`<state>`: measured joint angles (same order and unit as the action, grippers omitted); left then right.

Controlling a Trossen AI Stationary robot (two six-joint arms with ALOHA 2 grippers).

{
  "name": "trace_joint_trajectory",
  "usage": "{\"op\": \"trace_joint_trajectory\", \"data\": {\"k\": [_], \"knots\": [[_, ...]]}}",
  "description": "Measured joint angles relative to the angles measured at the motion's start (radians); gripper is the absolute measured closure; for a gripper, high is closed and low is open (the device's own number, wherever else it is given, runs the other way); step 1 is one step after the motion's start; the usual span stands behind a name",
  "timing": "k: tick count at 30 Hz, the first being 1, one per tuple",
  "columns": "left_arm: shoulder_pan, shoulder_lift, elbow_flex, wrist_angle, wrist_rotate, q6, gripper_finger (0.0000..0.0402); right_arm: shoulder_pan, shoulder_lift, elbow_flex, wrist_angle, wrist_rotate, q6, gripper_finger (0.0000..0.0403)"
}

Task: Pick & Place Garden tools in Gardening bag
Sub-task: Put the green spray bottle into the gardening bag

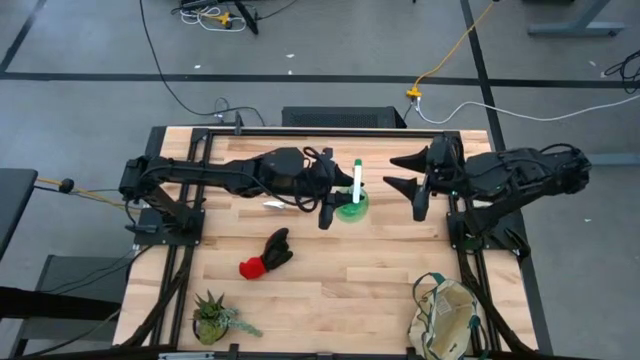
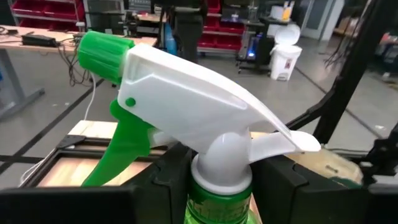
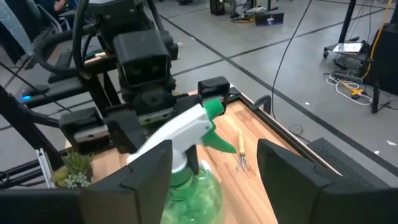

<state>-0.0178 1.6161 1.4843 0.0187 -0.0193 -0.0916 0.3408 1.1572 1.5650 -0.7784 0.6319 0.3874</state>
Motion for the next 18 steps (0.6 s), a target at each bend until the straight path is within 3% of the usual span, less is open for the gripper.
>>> {"op": "trace_joint_trajectory", "data": {"k": [18], "knots": [[0.008,0.018,0.000,-0.082,-0.141,0.157,0.0256,-0.014,0.070,0.000,-0.009,0.064,0.125,0.0175]]}}
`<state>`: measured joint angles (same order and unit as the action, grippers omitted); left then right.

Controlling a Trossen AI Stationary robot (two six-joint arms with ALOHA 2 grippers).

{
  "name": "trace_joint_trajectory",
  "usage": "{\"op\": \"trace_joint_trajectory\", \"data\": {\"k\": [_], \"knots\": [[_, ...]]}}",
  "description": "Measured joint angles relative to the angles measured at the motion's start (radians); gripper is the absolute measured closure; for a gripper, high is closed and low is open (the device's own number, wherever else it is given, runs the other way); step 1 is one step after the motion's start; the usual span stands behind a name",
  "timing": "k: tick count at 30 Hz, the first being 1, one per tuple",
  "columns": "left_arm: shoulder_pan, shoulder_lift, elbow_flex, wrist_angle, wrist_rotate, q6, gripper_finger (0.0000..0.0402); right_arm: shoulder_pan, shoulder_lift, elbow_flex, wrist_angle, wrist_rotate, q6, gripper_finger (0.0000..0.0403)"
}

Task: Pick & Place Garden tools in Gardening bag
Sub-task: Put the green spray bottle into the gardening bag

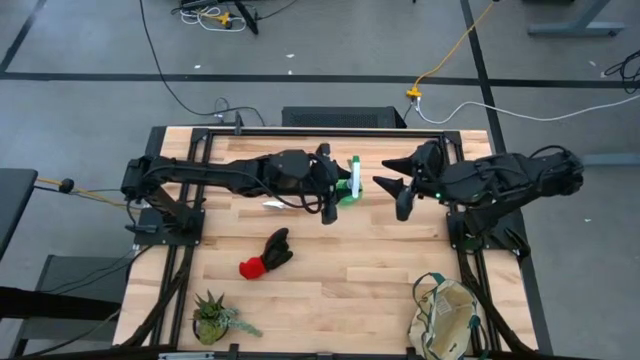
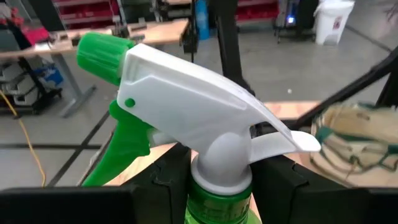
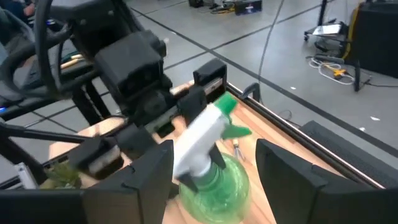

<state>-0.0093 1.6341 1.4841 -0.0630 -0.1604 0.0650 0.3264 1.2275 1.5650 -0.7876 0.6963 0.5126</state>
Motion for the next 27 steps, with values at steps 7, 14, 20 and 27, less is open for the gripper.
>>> {"op": "trace_joint_trajectory", "data": {"k": [7,14,20,27], "knots": [[0.000,0.067,0.000,-0.003,0.000,0.000,0.0253,-0.023,0.048,0.000,-0.052,-0.002,0.125,0.0175],[0.000,0.083,-0.001,0.001,0.005,0.001,0.0253,-0.048,0.076,0.000,-0.215,-0.034,0.356,0.0175],[0.000,0.083,-0.001,-0.001,0.004,0.026,0.0257,-0.088,0.093,0.000,-0.191,-0.093,0.423,0.0175],[0.000,0.083,-0.001,-0.006,0.003,0.026,0.0253,-0.145,0.138,0.000,-0.164,-0.171,0.421,0.0175]]}}
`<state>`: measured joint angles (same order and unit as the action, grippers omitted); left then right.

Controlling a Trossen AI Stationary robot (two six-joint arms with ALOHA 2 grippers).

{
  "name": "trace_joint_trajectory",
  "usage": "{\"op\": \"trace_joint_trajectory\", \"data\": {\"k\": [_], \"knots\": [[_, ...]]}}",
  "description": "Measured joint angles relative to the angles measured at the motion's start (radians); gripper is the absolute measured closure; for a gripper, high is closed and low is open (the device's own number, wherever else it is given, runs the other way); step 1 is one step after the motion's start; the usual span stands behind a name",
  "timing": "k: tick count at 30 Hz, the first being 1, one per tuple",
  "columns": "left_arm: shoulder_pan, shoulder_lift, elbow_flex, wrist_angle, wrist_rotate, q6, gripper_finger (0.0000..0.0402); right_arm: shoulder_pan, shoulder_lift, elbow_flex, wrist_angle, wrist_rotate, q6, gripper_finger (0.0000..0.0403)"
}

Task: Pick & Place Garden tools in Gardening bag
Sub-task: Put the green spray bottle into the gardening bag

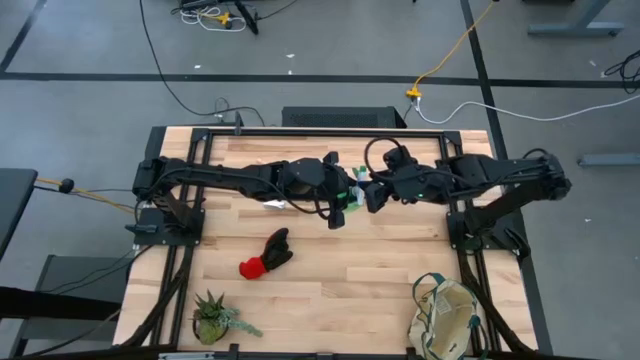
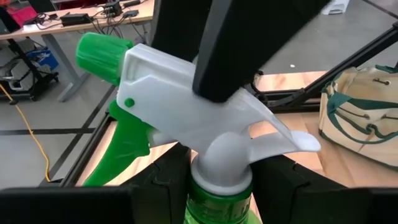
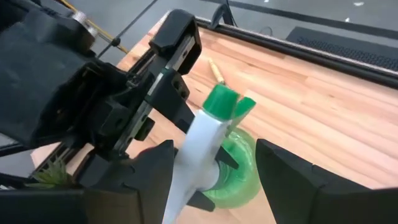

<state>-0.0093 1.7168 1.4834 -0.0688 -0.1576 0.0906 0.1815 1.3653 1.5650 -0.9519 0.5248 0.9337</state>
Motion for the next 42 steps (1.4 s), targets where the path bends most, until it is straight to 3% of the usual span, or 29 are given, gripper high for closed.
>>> {"op": "trace_joint_trajectory", "data": {"k": [16,33,42], "knots": [[0.000,0.000,0.000,-0.013,-0.008,0.000,0.0254,-0.077,0.026,0.000,0.050,-0.085,0.003,0.0178],[0.000,0.000,0.000,-0.035,-0.031,0.000,0.0255,-0.078,0.035,0.000,0.049,-0.099,0.005,0.0275],[0.000,0.000,0.002,-0.032,-0.025,-0.001,0.0243,-0.078,0.035,0.000,0.048,-0.100,-0.001,0.0289]]}}
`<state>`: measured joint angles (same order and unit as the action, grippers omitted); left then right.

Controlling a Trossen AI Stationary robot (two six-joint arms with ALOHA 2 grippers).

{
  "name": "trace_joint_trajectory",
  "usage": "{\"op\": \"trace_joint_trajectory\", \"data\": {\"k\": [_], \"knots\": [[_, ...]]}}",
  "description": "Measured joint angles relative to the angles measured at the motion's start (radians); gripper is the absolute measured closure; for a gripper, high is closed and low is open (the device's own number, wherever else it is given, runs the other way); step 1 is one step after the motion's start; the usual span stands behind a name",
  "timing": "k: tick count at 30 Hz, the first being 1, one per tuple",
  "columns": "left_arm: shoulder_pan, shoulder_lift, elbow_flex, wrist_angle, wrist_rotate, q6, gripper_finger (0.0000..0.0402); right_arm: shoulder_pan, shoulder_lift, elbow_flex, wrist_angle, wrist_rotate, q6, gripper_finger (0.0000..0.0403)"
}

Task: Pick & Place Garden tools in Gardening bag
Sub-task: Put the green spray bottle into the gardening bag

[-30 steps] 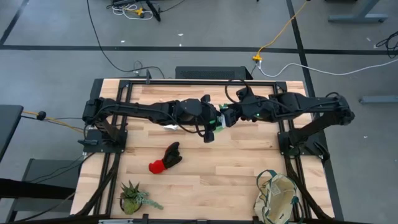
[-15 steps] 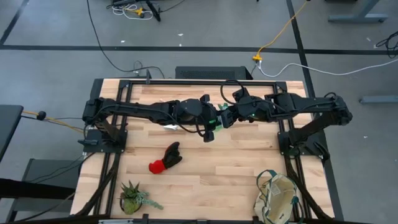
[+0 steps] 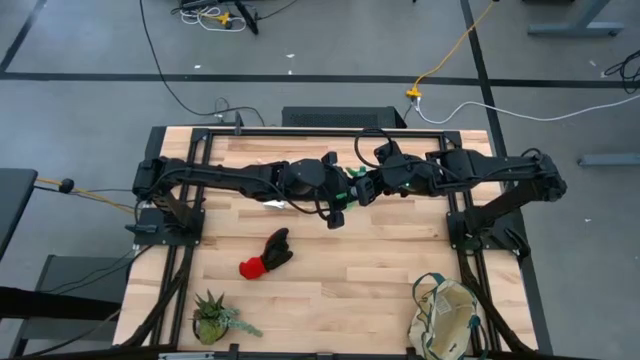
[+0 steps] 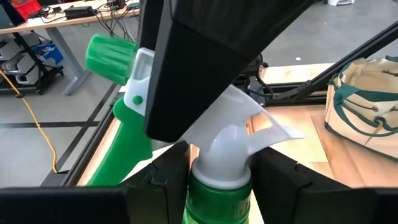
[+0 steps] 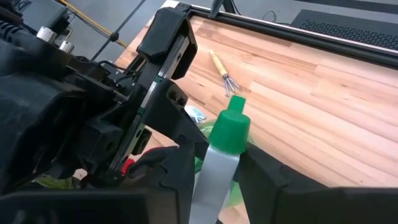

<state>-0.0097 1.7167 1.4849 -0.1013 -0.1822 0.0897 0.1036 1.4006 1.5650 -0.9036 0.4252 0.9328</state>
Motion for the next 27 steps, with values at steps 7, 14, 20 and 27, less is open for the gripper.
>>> {"op": "trace_joint_trajectory", "data": {"k": [7,14,20,27], "knots": [[0.000,-0.001,0.000,0.001,0.000,0.000,0.0242,0.000,0.000,0.000,0.000,0.000,-0.002,0.0303],[0.000,-0.001,0.000,0.000,-0.001,0.000,0.0241,0.000,0.000,0.000,-0.001,0.000,-0.002,0.0339],[0.000,-0.001,0.000,0.000,-0.001,0.000,0.0246,0.000,0.000,0.000,0.000,0.000,-0.006,0.0345],[-0.002,-0.001,0.000,0.000,-0.004,-0.014,0.0222,0.000,-0.001,0.000,-0.001,0.000,-0.006,0.0348]]}}
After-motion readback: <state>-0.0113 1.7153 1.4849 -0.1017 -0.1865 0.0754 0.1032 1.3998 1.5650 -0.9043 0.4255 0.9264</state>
